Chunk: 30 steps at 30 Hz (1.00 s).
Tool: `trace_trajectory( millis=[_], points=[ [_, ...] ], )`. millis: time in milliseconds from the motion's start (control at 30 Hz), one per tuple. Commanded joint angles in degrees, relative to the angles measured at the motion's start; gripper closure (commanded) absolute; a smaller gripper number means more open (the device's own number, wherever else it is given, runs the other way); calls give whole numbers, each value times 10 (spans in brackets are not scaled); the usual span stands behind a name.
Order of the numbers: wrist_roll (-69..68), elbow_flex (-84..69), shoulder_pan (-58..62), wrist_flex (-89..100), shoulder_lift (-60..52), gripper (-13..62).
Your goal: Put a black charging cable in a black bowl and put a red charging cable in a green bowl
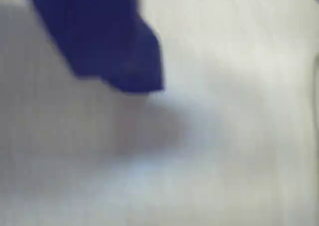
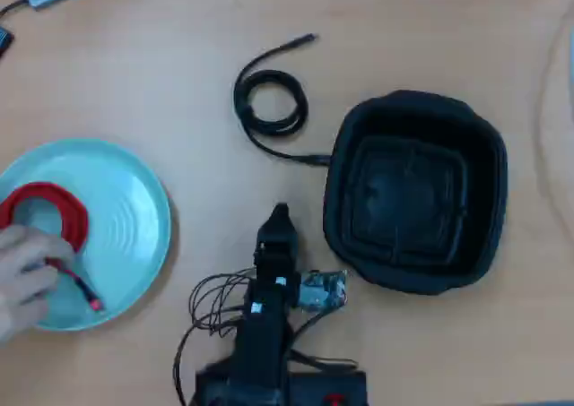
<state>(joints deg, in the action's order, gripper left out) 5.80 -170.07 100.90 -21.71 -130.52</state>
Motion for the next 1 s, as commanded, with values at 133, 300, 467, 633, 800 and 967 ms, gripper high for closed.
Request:
trace_trajectory(
  millis=[133,300,467,633,800,967],
  points=[
    [34,-86,-109,73,-55,80],
    [34,-86,-110,74,-54,81],
    [34,-86,-108,75,-54,81],
    [34,-86,-109,74,-55,81],
    [35,-83,-109,77,-55,81],
    [33,-80,-112,77,-55,81]
  ],
)
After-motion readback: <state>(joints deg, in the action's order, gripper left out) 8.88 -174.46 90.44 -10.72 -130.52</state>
